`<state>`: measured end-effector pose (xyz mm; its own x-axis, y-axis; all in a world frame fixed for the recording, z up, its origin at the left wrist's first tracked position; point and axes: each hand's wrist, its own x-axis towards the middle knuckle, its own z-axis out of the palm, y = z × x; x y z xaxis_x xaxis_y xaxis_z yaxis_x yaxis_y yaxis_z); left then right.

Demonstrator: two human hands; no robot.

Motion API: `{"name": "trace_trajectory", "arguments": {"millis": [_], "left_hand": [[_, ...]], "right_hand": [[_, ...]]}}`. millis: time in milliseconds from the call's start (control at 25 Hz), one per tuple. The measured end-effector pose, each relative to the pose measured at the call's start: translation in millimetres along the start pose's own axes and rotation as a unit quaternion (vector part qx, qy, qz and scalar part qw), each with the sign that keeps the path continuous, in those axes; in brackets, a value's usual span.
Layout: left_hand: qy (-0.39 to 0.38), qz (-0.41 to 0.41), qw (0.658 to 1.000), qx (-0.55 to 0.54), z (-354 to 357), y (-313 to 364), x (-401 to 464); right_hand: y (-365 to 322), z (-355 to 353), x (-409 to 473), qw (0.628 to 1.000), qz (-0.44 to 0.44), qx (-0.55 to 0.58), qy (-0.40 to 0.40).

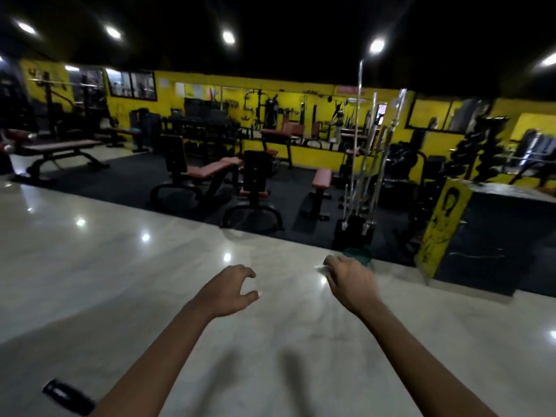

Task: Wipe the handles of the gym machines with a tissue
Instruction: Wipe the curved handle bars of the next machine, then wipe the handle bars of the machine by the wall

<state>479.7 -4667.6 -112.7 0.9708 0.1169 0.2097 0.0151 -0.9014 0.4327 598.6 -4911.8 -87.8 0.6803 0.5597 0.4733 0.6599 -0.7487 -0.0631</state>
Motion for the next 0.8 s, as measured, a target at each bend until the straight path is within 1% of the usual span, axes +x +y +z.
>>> {"name": "trace_trajectory", "arguments": {"millis": [120, 200, 320, 440, 560, 640, 800], "left_hand": [[0.007, 0.045, 0.999, -0.018, 2.4, 51.0, 38.1], [-0.006, 0.081, 0.996, -0.032, 10.3, 85.8, 62.5], [-0.026, 0.127, 0.99, -0.049, 20.7, 132.4, 97.0], [-0.047, 0.195, 0.977, -0.075, 36.4, 176.2, 137.8], [-0.098, 0.293, 0.948, -0.078, 53.2, 224.8, 169.4], [-0.112, 0.348, 0.927, -0.086, 62.6, 255.6, 180.6], [-0.17, 0.446, 0.87, -0.12, 93.5, 330.2, 172.9]], "right_hand": [[42.0, -33.5, -3.2, 1.0, 0.021, -0.021, -0.011], [69.7, -52.2, -10.8, 0.998, 0.049, -0.046, -0.008], [107.3, -77.8, -21.9, 0.99, 0.102, -0.099, -0.003], [142.9, -106.1, -38.6, 0.975, 0.186, -0.12, 0.022], [168.4, -132.5, -65.9, 0.952, 0.266, -0.147, 0.039], [176.5, -149.7, -87.9, 0.933, 0.313, -0.172, 0.046], [180.8, -189.7, -160.7, 0.871, 0.422, -0.246, 0.054]]}}
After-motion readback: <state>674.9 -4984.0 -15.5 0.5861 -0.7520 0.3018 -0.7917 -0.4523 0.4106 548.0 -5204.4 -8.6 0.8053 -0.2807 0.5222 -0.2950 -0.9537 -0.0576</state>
